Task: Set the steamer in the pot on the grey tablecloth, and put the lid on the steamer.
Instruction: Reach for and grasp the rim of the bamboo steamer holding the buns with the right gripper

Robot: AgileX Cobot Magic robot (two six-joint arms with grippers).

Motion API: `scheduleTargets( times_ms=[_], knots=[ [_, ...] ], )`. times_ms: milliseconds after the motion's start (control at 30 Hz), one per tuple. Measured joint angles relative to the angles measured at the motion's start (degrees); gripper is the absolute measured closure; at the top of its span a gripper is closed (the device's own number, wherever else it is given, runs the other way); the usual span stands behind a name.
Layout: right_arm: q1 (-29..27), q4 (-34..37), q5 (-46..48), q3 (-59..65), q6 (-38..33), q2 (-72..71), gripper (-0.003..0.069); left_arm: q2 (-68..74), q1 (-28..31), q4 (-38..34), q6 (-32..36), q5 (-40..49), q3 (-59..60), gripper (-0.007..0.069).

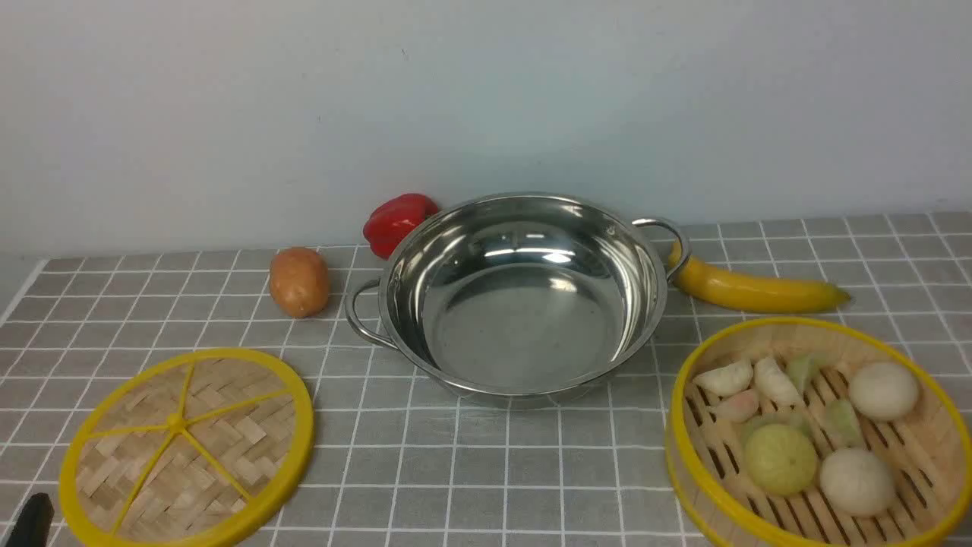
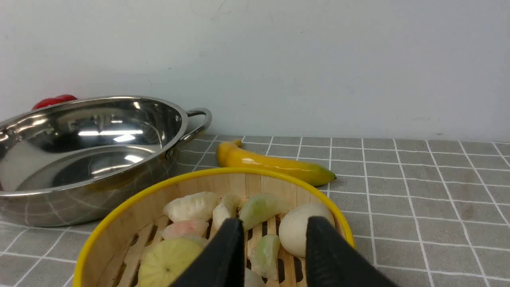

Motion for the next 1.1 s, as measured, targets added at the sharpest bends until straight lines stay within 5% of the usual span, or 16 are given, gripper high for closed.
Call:
scheduleTargets(
  times_ms=[733,1100],
  knots=[
    [0.0,-0.3,0.0,0.0,-0.1,0.0,0.0416,0.0,0.0,0.0,0.0,0.0,0.0,0.0382],
    [0.0,-11.7,0.0,0.0,-3.1,0.0,0.0416,0.0,0.0,-2.0,-2.2,0.0,0.0,0.0382]
  ],
)
